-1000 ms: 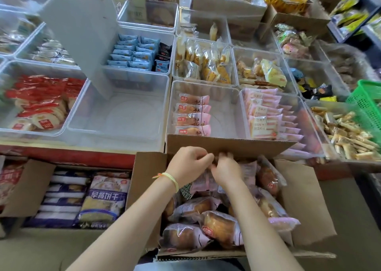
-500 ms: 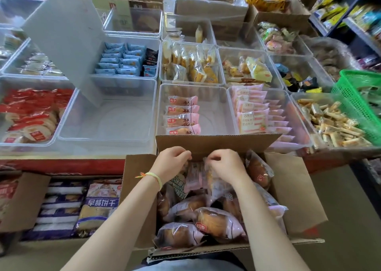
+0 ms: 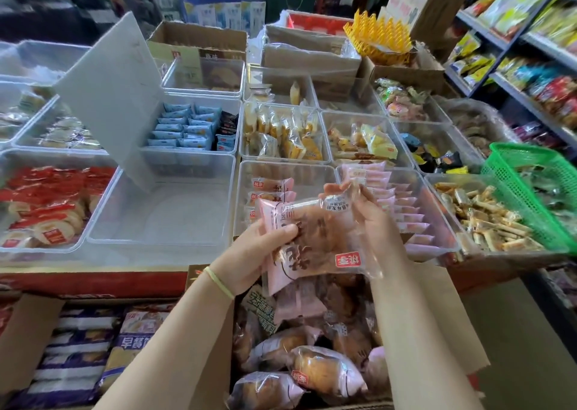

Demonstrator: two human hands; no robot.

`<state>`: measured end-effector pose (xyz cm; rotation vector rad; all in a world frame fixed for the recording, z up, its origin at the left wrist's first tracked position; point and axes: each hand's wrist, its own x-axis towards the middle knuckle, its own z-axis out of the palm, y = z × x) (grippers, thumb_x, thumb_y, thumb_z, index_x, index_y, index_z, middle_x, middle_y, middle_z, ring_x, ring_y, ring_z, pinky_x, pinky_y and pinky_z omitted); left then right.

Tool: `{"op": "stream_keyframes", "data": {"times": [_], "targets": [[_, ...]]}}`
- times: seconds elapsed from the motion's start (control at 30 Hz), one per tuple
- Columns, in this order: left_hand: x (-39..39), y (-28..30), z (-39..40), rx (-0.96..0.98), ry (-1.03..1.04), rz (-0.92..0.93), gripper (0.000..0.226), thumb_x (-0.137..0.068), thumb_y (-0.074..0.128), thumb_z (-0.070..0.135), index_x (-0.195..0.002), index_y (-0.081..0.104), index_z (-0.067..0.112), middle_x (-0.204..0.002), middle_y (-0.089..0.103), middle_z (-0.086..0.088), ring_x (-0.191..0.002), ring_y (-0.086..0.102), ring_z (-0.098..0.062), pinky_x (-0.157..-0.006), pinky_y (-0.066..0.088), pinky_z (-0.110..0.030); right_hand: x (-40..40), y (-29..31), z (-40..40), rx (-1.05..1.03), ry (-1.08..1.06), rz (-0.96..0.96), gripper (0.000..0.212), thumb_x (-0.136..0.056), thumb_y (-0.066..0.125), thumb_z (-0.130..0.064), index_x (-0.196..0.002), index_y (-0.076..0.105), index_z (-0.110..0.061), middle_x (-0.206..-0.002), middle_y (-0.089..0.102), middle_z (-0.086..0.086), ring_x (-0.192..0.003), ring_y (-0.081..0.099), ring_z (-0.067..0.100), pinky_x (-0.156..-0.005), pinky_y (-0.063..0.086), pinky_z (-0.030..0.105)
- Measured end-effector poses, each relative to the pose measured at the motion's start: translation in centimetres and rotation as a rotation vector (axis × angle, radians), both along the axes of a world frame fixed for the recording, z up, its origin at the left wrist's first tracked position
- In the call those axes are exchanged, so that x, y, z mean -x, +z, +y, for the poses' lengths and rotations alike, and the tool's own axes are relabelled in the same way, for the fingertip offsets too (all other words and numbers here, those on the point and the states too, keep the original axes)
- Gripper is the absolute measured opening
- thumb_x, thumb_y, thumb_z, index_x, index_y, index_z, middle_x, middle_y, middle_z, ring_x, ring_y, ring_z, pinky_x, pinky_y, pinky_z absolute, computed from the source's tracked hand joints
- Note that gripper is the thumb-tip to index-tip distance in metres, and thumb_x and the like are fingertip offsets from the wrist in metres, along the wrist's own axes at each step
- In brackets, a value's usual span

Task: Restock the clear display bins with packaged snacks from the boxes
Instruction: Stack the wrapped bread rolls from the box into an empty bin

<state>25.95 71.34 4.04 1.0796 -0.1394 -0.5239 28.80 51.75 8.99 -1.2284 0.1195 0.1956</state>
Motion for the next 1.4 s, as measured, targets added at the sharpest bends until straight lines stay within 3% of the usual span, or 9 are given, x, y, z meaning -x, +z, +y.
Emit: {"op": "stream_keyframes", "data": {"times": [0.17, 0.23, 0.47, 0.77, 0.9, 1.0, 1.13, 1.23, 1.4], "targets": [[-3.3, 2.1, 2.4, -0.317, 0.26, -0.194, 0.067, -0.065, 0.085, 0.031, -0.121, 0.06, 0.005, -0.109, 0.071, -0.017, -0.1, 0.069, -0.035, -0.086, 0.057, -0.05, -2.5, 2.3, -0.5, 0.513, -0.119, -0.287, 0.013, -0.1, 0.056, -0.025, -0.105, 0.067, -0.022, -0.102, 0.072, -0.006, -0.098, 0.067, 0.01, -0.087, 0.051, 0.033], [-5.1, 2.4, 3.0, -0.412, 0.319, -0.244, 0.07, -0.06, 0.088, 0.033, -0.118, 0.06, 0.006, -0.105, 0.072, -0.014, -0.098, 0.07, -0.031, -0.084, 0.058, -0.05, -3.3, 3.5, -0.3, 0.803, -0.076, -0.513, 0.011, -0.097, 0.061, -0.026, -0.107, 0.065, -0.022, -0.105, 0.067, -0.012, -0.102, 0.061, -0.002, -0.091, 0.046, 0.016], [-10.3, 2.8, 1.8, -0.757, 0.267, -0.384, 0.071, -0.045, 0.087, 0.047, -0.11, 0.061, 0.034, -0.103, 0.068, 0.0, -0.092, 0.068, -0.018, -0.081, 0.059, -0.044, -8.0, 3.9, 2.1, 1.455, 0.532, -0.609, 0.092, -0.077, 0.079, -0.051, -0.152, 0.029, -0.031, -0.153, 0.04, -0.007, -0.14, 0.032, 0.018, -0.12, 0.022, 0.047], [-14.7, 1.5, 1.2, -0.505, 0.473, -0.082, 0.043, -0.09, 0.066, 0.04, -0.123, 0.057, 0.014, -0.092, 0.068, -0.001, -0.077, 0.069, -0.015, -0.066, 0.057, -0.031, -13.9, -2.9, -0.1, 0.566, 0.447, -0.075, 0.059, -0.074, 0.086, -0.021, -0.126, 0.058, -0.013, -0.112, 0.072, 0.0, -0.104, 0.07, 0.015, -0.088, 0.059, 0.034], [-15.3, 0.0, 0.1, -0.546, 0.293, -0.097, 0.071, -0.066, 0.08, 0.051, -0.126, 0.051, 0.024, -0.107, 0.069, -0.001, -0.09, 0.072, -0.012, -0.071, 0.058, -0.027, -15.2, -5.3, 0.6, 0.036, 0.285, -0.015, 0.054, -0.082, 0.074, -0.02, -0.128, 0.058, 0.005, -0.122, 0.067, 0.023, -0.114, 0.065, 0.036, -0.091, 0.056, 0.042], [-16.2, -0.7, -0.6, -0.598, 0.311, -0.13, 0.063, -0.057, 0.088, 0.042, -0.111, 0.059, 0.027, -0.103, 0.071, 0.0, -0.094, 0.072, -0.019, -0.082, 0.06, -0.04, -16.8, -6.0, 1.0, 0.056, 0.207, 0.02, 0.05, -0.078, 0.078, -0.026, -0.12, 0.064, -0.003, -0.113, 0.072, 0.015, -0.108, 0.069, 0.031, -0.094, 0.056, 0.044], [-18.8, -1.6, 0.2, -0.958, 0.335, -0.188, 0.056, -0.061, 0.087, 0.04, -0.109, 0.061, 0.028, -0.094, 0.069, 0.006, -0.086, 0.068, -0.015, -0.078, 0.059, -0.035, -18.0, -6.2, 0.6, 0.765, 0.05, -0.095, 0.104, -0.071, 0.085, -0.051, -0.151, 0.033, -0.013, -0.136, 0.054, 0.001, -0.128, 0.051, 0.016, -0.107, 0.043, 0.034], [-20.6, -2.4, 0.4, -1.355, 0.185, -0.384, 0.066, -0.064, 0.082, 0.044, -0.124, 0.056, 0.034, -0.097, 0.065, 0.009, -0.089, 0.062, -0.015, -0.075, 0.053, -0.03, -18.8, -6.1, 0.1, 1.265, -0.022, -0.716, 0.094, -0.078, 0.082, -0.042, -0.151, 0.033, -0.009, -0.152, 0.04, 0.011, -0.142, 0.034, 0.024, -0.118, 0.028, 0.039], [-22.6, -4.4, -1.7, -1.652, 0.002, -0.762, 0.07, -0.069, 0.074, 0.06, -0.126, 0.054, 0.024, -0.109, 0.068, 0.006, -0.101, 0.066, -0.021, -0.086, 0.052, -0.032, -20.3, -7.1, 2.1, 1.925, 0.699, -0.747, 0.085, -0.087, 0.069, -0.045, -0.151, 0.026, -0.01, -0.156, 0.034, 0.01, -0.151, 0.02, 0.027, -0.123, -0.001, 0.051]]}}
